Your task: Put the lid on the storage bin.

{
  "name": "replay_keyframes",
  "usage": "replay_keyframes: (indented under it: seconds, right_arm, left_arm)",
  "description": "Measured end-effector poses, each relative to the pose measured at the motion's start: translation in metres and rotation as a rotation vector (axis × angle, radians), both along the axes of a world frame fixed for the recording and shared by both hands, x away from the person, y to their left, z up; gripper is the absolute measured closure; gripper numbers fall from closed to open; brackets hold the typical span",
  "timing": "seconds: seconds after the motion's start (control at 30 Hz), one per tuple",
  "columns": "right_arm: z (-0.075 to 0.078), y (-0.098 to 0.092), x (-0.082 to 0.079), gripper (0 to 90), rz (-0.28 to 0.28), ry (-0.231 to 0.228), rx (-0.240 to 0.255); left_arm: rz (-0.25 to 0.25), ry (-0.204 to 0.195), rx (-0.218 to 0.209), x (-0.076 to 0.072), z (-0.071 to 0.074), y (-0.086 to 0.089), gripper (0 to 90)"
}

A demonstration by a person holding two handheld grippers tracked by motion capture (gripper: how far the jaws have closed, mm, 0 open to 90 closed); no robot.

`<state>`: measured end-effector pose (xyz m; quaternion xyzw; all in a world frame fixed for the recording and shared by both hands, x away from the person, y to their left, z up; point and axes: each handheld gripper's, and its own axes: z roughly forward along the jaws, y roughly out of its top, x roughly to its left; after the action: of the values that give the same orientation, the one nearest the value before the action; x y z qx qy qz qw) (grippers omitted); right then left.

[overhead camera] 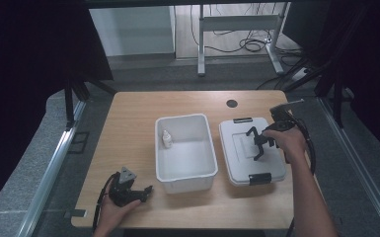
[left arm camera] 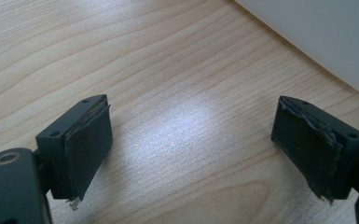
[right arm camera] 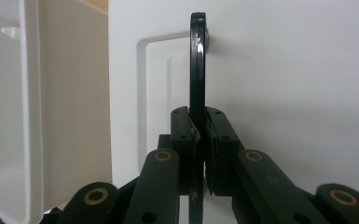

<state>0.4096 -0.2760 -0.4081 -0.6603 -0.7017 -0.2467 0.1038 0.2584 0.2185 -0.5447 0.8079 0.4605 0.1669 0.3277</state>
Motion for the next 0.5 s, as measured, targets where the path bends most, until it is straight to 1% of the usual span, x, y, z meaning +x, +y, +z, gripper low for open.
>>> replay_keyframes:
  seconds: [0.13, 0.2, 0.23, 0.5]
  right_arm:
    - [0.005, -0.003, -0.002, 83.7, -0.003, -0.011, 0.004]
    - [0.012, -0.005, -0.004, 83.7, -0.003, -0.020, 0.007]
    - [0.012, -0.005, -0.004, 83.7, -0.003, -0.020, 0.007]
    - [0.036, -0.006, -0.010, 83.8, 0.011, -0.040, 0.023]
  left_arm:
    - [0.000, 0.000, 0.000, 0.000, 0.000, 0.000, 12.2]
    - [0.000, 0.000, 0.000, 0.000, 0.000, 0.000, 12.2]
    - [0.000, 0.000, 0.000, 0.000, 0.000, 0.000, 12.2]
    - [0.001, -0.003, -0.001, 0.000, 0.000, 0.000, 12.2]
